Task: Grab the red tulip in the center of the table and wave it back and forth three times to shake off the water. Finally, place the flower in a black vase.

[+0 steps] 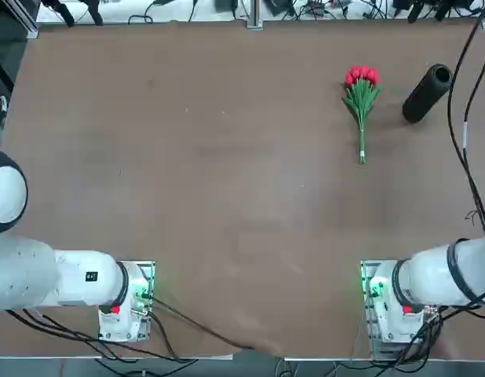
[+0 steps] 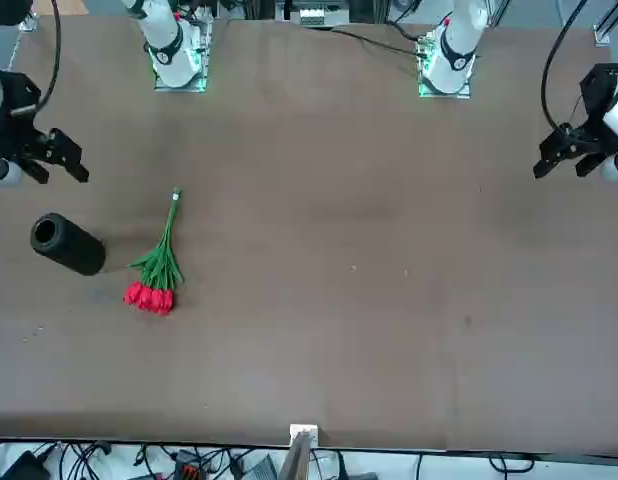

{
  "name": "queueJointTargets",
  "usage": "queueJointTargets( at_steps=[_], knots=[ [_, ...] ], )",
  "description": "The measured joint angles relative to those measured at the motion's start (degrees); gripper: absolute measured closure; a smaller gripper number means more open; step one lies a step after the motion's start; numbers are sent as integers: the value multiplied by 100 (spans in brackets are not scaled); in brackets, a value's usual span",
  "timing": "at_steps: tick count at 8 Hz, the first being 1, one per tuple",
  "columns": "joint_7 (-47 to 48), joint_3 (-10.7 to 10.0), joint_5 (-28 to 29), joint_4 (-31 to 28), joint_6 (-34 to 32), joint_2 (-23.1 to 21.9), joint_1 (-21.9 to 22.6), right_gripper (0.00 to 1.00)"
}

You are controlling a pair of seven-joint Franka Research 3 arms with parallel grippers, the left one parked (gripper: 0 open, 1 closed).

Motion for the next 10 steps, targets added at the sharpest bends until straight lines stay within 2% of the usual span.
queueJointTargets(
  at_steps=[9,10],
  knots=[
    [-2,-31,0,1,-184,-5,-21,0],
    [-2,-31,0,2,-365,-4,-26,0]
  ],
)
